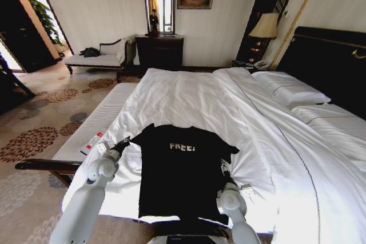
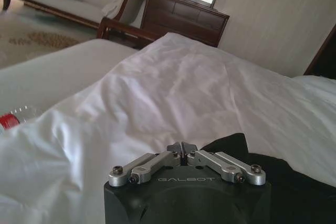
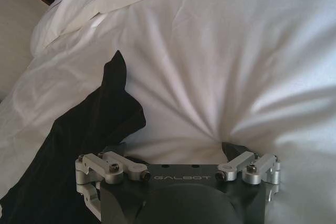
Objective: Fold the clothes on the bed.
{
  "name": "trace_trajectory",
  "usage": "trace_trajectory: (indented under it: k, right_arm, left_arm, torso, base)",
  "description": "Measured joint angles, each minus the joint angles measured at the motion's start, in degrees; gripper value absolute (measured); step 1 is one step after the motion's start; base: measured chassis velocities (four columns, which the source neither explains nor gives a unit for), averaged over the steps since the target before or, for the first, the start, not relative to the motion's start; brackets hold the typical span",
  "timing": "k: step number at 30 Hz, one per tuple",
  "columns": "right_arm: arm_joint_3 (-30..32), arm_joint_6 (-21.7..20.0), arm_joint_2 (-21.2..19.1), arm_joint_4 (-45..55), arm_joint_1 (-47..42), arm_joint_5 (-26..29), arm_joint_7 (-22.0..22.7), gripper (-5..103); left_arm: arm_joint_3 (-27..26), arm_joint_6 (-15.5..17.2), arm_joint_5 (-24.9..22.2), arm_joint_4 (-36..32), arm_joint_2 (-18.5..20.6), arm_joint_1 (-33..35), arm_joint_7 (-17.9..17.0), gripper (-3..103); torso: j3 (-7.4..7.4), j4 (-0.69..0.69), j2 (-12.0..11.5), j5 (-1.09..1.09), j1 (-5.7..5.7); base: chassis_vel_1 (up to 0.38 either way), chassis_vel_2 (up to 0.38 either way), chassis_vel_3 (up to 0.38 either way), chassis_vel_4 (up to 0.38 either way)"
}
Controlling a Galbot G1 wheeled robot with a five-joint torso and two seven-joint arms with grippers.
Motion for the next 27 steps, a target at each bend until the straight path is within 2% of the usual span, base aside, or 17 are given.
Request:
trace_trajectory:
  k: [5,7,8,11,12,13,14,15,16,17,18,20,23,24,25,27]
  right_arm:
    - [-0.2,0.0,0.2,0.0,0.1,-0.2,0.0,100]
    - [-0.2,0.0,0.1,0.1,-0.1,-0.2,0.0,100]
    - [-0.2,0.0,0.1,0.1,-0.1,-0.2,0.0,100]
    - [-0.1,0.1,-0.1,0.1,-0.3,-0.2,0.0,100]
    - [-0.1,0.1,-0.1,0.1,-0.3,-0.2,0.0,100]
    - [-0.1,0.1,-0.1,0.1,-0.3,-0.2,0.0,100]
    - [0.0,0.1,-0.1,0.0,-0.3,-0.2,0.0,100]
    - [0.0,0.1,-0.1,0.0,-0.4,-0.1,0.0,100]
    - [0.0,0.1,-0.1,0.0,-0.4,-0.1,0.0,100]
    - [0.0,0.1,-0.1,-0.1,-0.3,-0.1,0.0,100]
    - [-0.1,0.1,0.0,-0.3,-0.2,-0.1,0.0,100]
    - [-0.1,0.1,0.1,-0.4,-0.1,-0.2,0.0,100]
    - [-0.3,0.1,0.4,-0.7,0.2,-0.3,0.0,100]
    - [-0.5,0.1,0.3,-0.8,0.2,-0.3,0.0,100]
    - [-0.5,0.1,0.3,-0.8,0.2,-0.3,0.0,100]
    - [-0.5,0.1,0.1,-0.9,0.1,-0.3,0.1,100]
  left_arm:
    - [0.5,-0.5,1.7,1.8,-0.2,-0.3,-0.2,-1]
    - [0.3,-0.5,0.5,2.8,-0.4,-1.1,-0.8,9]
    - [0.3,-0.5,0.5,2.8,-0.4,-1.1,-0.8,9]
    - [-0.5,0.6,-5.5,1.7,-0.8,-1.6,-1.6,25]
    - [-1.0,1.3,-8.6,0.9,-0.9,-1.7,-2.0,25]
    - [-1.0,1.3,-8.6,0.9,-0.9,-1.7,-2.0,25]
    - [-1.8,2.1,-12.7,0.0,-1.2,-1.9,-2.5,30]
    - [-2.2,2.4,-14.5,-0.1,-1.4,-2.1,-2.9,36]
    - [-2.2,2.4,-14.5,-0.1,-1.4,-2.1,-2.9,36]
    - [-2.4,2.6,-15.2,0.7,-1.6,-2.7,-3.2,41]
    - [-2.4,2.7,-15.2,2.3,-1.7,-3.4,-3.5,52]
    - [-2.3,2.7,-15.1,3.1,-1.8,-3.8,-3.6,52]
    - [-1.2,3.3,-14.4,8.5,-2.8,-6.3,-3.9,68]
    - [0.3,3.8,-12.3,12.4,-3.8,-8.0,-3.8,84]
    - [0.3,3.8,-12.3,12.4,-3.8,-8.0,-3.8,84]
    - [1.0,3.8,-11.8,13.9,-4.6,-8.9,-3.7,94]
  torso:
    - [0.0,-0.01,0.0,-0.01,0.0]
    - [0.0,0.0,0.0,-0.01,0.0]
    - [0.0,0.0,0.0,-0.01,0.0]
    - [0.0,0.02,0.0,0.0,0.0]
    - [0.0,0.02,0.0,0.0,0.0]
    - [0.0,0.02,0.0,0.0,0.0]
    - [0.0,0.02,0.0,0.01,0.0]
    - [0.0,0.02,0.0,0.0,0.0]
    - [0.0,0.02,0.0,0.0,0.0]
    - [0.0,0.01,0.0,0.0,0.0]
    - [0.0,0.01,0.0,0.0,0.0]
    - [0.0,0.01,0.0,0.0,0.0]
    - [0.0,-0.02,0.0,-0.02,0.0]
    - [0.0,-0.01,0.0,-0.02,0.0]
    - [0.0,-0.01,0.0,-0.02,0.0]
    - [0.0,0.01,0.0,-0.01,0.0]
  base:
    - [0.0,0.0,0.0,0.0]
    - [0.0,0.0,0.0,0.0]
    - [0.0,0.0,0.0,0.0]
    - [0.0,0.0,0.0,0.0]
    - [0.0,0.0,0.0,0.0]
    - [0.0,0.0,0.0,0.0]
    - [0.0,0.0,0.0,0.0]
    - [0.0,0.0,0.0,0.0]
    - [0.0,0.0,0.0,0.0]
    - [0.0,0.0,0.0,0.0]
    - [0.0,0.0,0.0,0.0]
    - [0.0,0.0,0.0,0.0]
    - [0.0,0.0,0.0,0.0]
    - [0.0,0.0,0.0,0.0]
    - [0.0,0.0,0.0,0.0]
    - [0.0,0.0,0.0,0.0]
